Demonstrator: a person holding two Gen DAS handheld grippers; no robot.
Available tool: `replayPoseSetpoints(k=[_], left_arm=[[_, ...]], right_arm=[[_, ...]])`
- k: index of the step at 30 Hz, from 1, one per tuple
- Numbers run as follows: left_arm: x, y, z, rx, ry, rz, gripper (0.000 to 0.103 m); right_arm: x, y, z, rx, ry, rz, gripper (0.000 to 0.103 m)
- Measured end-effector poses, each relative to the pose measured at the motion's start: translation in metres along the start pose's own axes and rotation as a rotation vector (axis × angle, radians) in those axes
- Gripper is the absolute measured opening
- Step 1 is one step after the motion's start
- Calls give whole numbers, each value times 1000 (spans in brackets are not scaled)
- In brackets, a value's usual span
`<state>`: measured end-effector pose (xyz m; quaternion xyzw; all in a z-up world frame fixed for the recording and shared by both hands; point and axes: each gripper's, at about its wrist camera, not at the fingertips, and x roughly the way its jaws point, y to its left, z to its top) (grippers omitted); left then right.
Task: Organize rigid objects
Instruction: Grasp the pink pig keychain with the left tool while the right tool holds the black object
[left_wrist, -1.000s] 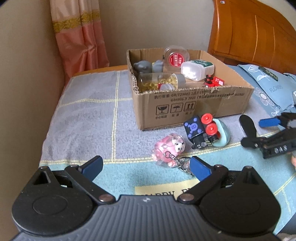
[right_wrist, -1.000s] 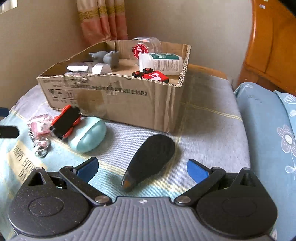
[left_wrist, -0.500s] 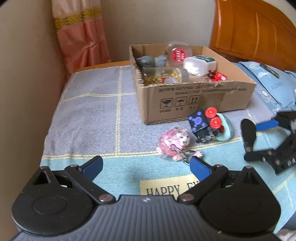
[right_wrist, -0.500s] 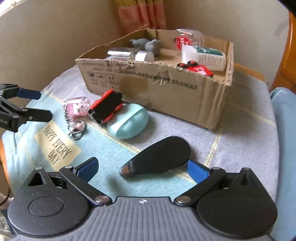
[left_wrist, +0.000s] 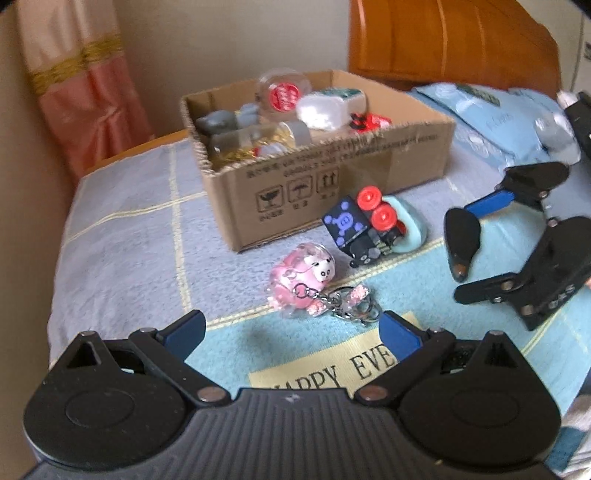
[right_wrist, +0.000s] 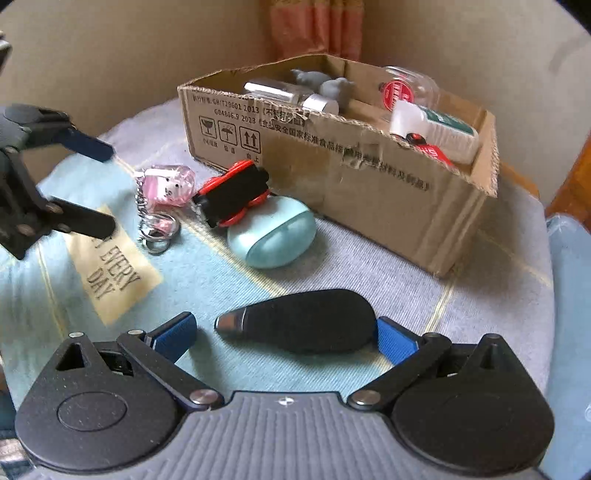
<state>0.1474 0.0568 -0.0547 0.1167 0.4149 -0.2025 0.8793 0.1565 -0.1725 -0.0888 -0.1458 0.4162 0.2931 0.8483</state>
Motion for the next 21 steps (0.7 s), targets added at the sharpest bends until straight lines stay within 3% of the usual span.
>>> replayPoseSetpoints(k=[4, 9, 13, 21], left_arm=[[18, 3, 3, -22, 40, -2, 100], [11, 11, 6, -109, -20, -36, 100], [21, 12, 12, -110, -27, 25, 100], [19, 30, 4, -156, -11, 43, 100]], right_arm=[[-5, 3, -8, 34, -28, -37, 103], [-7, 6, -12, 57, -42, -60, 103], [-6, 8, -12, 58, -39, -61, 103], [-7, 11, -15, 76, -55, -79, 103]])
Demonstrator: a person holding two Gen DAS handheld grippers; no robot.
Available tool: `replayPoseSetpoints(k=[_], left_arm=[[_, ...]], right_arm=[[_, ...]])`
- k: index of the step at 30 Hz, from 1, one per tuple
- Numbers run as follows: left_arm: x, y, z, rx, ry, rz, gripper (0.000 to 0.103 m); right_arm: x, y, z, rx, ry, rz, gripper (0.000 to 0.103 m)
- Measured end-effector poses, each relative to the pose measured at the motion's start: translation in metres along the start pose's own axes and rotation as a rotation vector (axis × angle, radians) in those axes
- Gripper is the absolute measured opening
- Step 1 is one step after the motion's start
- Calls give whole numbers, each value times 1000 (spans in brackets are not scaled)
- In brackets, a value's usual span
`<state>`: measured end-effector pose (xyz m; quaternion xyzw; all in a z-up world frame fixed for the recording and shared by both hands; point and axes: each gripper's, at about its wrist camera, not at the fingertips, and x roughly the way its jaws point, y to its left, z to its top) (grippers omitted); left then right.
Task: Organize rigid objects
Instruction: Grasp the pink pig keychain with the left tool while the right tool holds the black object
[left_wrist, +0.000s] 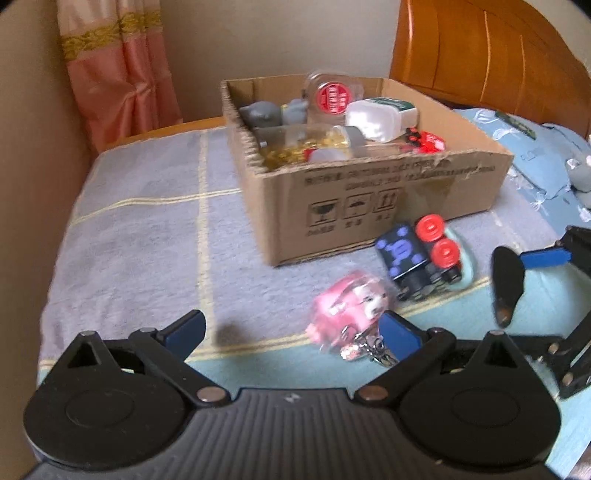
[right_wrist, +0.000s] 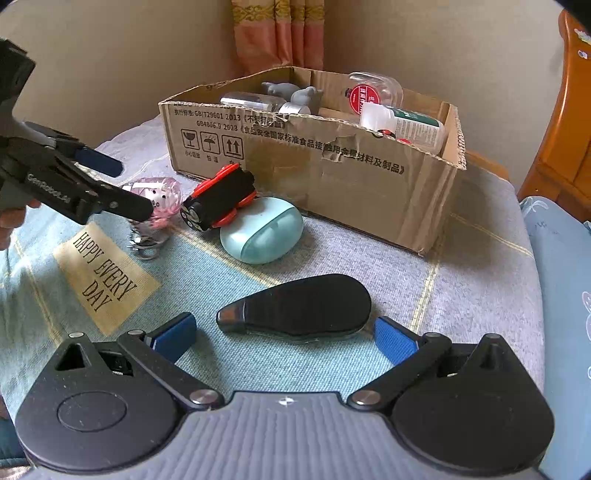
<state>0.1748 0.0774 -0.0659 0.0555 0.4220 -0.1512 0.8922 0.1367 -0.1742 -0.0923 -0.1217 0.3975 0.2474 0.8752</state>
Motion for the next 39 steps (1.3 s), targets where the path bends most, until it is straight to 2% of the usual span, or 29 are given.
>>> replayPoseSetpoints(k=[7, 11, 16, 19, 23, 25, 39], left_arm=[[-5, 24, -11, -39, 28, 113, 100], [-14, 17, -13, -44, -5, 45, 100], [-15, -10, -19, 89, -22, -22, 100], [-7, -17, -19, 134, -24, -32, 100], [11, -10, -14, 110, 4, -64, 101], [13, -8, -12, 89, -7, -59, 102], [22, -15, -3, 150, -19, -92, 101]], right_arm=[[1, 3, 1, 20, -5, -17, 103], [1, 5, 0, 33, -7, -31, 103], [1, 6, 0, 34, 1, -33, 103], [1, 6, 0, 32, 6, -30, 103], [0, 6, -1, 28, 5, -27, 103], [0, 6, -1, 27, 4, -25, 103], [1, 3, 0, -11, -5, 7, 103]])
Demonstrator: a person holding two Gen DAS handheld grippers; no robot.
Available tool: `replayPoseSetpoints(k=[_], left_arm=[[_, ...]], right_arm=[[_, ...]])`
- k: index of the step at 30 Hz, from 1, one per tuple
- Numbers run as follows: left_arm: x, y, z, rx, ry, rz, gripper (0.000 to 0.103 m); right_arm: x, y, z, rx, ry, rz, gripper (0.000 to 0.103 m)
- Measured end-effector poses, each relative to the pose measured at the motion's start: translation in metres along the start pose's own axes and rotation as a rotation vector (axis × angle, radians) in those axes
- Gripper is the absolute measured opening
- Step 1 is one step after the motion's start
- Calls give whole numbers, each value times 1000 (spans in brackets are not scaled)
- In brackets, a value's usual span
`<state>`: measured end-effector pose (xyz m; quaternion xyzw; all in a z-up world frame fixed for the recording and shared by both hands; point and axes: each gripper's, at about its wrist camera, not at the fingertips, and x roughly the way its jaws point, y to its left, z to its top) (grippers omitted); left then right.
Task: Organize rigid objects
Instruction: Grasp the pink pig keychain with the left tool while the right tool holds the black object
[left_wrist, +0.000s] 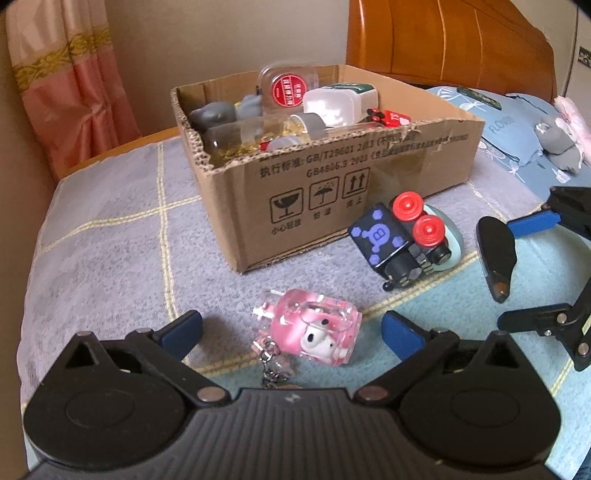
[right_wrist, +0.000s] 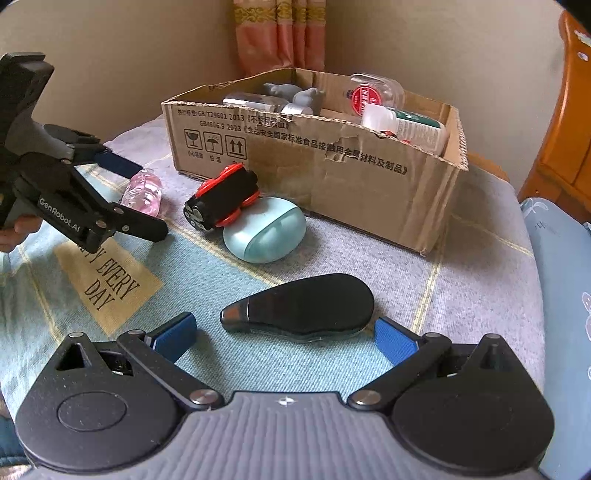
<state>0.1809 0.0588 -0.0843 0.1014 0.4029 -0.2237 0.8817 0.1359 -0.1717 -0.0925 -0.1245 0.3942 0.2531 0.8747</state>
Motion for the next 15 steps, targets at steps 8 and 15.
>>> replayPoseSetpoints(k=[8, 15], left_arm=[[-6, -6, 0, 72, -20, -39, 88], [-9, -7, 0, 118, -25, -51, 86]], right_arm=[[5, -8, 5, -86, -8, 81, 103], [12, -17, 12, -157, -7, 142, 103]])
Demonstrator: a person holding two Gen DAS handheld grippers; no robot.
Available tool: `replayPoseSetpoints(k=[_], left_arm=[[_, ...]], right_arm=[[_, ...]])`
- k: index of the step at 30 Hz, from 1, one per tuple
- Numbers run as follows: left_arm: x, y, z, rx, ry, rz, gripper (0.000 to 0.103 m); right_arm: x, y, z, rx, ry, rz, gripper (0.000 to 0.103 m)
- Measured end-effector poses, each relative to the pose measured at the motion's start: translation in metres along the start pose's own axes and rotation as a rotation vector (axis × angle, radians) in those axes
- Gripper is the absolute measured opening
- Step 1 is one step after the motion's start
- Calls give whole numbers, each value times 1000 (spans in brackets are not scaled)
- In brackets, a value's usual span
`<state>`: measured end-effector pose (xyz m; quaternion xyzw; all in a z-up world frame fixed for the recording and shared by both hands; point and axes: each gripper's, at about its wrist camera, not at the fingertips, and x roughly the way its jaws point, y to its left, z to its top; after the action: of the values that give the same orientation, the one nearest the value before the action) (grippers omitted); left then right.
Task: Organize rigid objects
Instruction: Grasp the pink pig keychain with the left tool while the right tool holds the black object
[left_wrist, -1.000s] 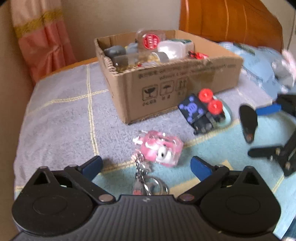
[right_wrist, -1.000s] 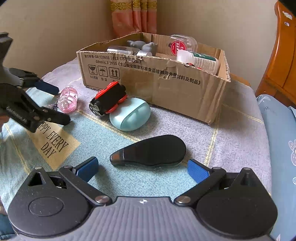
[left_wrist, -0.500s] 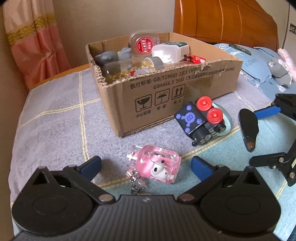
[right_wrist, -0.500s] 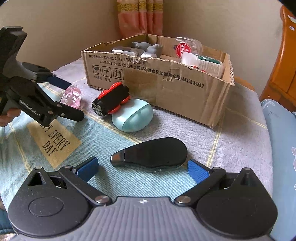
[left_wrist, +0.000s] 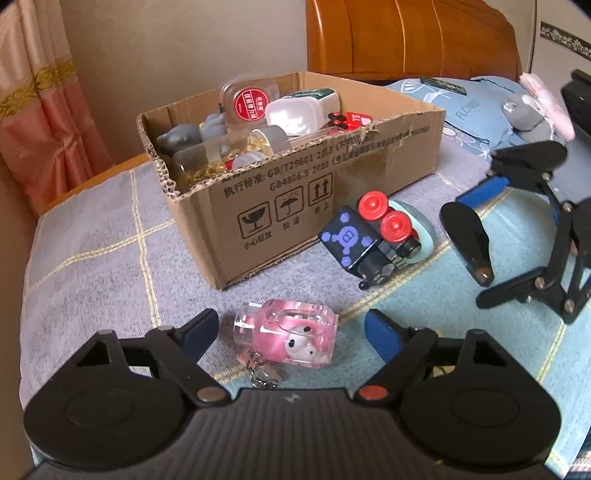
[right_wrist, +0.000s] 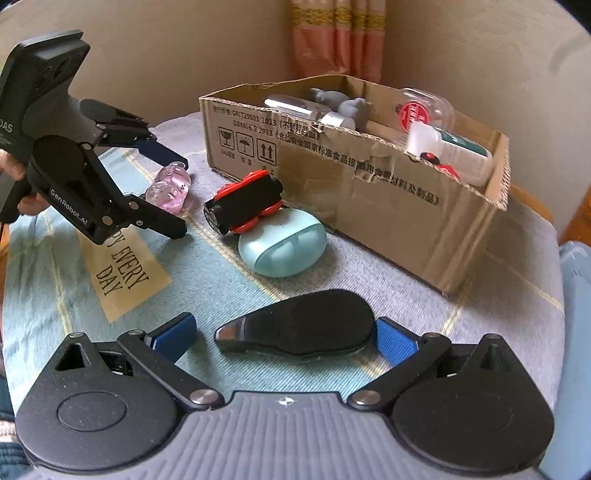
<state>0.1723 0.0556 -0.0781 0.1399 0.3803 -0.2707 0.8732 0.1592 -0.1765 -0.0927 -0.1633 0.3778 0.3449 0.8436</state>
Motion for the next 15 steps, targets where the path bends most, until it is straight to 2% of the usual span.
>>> replayPoseSetpoints(k=[5, 12, 15], left_arm=[[-1, 2, 0, 1, 4, -21, 81], [-5, -3, 0, 28, 22, -43, 79], [-4, -1, 1, 18, 30, -44, 78]], right_arm=[[3, -9, 6, -13, 29, 23, 103], [-3, 10, 6, -110, 91, 96, 103], [-3, 10, 7, -116, 87, 82, 103]])
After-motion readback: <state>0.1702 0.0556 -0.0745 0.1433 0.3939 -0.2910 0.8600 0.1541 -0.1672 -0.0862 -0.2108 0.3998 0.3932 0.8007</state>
